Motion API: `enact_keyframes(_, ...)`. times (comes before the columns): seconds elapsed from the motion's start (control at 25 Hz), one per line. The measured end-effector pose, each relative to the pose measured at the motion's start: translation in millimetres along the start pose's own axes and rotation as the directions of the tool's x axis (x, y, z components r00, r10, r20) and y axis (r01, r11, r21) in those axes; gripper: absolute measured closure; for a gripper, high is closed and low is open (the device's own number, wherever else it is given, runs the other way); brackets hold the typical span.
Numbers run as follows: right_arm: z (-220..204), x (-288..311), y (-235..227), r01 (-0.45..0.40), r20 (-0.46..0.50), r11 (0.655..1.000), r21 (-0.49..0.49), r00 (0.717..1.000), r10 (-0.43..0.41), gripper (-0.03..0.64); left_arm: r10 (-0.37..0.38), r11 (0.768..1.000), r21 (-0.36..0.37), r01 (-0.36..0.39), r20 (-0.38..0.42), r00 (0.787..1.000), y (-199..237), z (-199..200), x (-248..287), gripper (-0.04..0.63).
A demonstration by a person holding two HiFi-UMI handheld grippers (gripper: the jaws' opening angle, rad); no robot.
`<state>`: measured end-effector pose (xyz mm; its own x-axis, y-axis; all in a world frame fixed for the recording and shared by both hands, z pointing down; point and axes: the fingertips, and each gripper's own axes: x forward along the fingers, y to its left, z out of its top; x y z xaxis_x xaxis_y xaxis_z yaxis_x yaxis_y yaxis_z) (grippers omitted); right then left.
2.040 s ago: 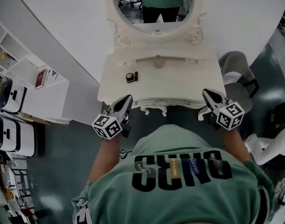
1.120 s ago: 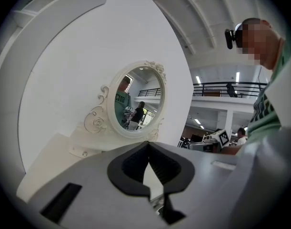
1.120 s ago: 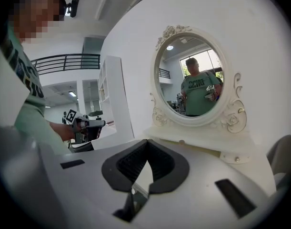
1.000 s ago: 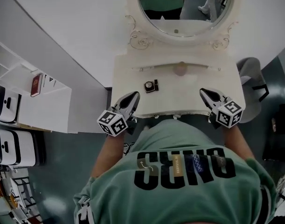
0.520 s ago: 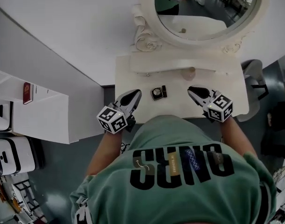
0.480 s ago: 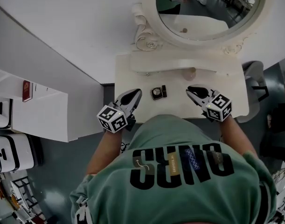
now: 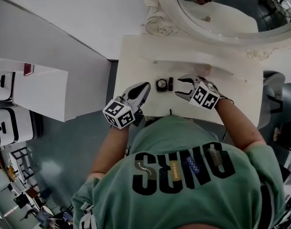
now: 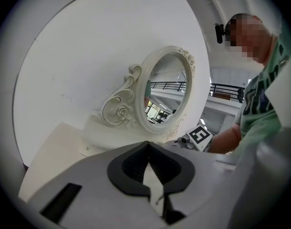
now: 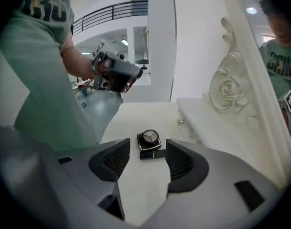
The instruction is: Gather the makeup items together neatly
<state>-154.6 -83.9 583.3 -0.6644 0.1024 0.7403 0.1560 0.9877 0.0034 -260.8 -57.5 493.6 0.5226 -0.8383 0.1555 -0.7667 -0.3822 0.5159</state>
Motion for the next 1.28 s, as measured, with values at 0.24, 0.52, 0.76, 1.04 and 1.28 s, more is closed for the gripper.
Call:
enact_keyframes(0.24, -22, 53, -6, -0.064, -0.130, 0.997, -0.052, 0.990, 0.057, 0.293, -0.010, 1.000, -0.029, 0.008, -0.058, 0.998, 10, -24, -8, 0.592)
enact_keyframes(0.52, -45, 87, -10, -0.104, -0.208, 0.992, -0.065, 0.974, 0.089, 0.256, -0.031, 0.998, -0.056, 0.026, -0.092, 0.995, 26, -45, -5, 0.592)
enact_keyframes(0.76, -53, 104, -7, -0.118, -0.240, 0.990, -0.077, 0.966, 0.097, 0.258, -0.042, 0.997, -0.070, 0.035, -0.105, 0.994, 27, -52, -2, 0.592)
enact_keyframes(1.04, -56, 100, -6, -0.130, -0.222, 0.989, -0.073, 0.969, 0.111, 0.272, -0.049, 0.997, -0.064, 0.042, -0.116, 0.992, 22, -51, -2, 0.592)
enact_keyframes(1.28, -58, 57, -5, -0.085, -0.175, 0.993, -0.077, 0.982, 0.071, 0.272, -0.127, 0.992, -0.037, 0.123, -0.131, 0.983, -13, -43, 25, 0.592)
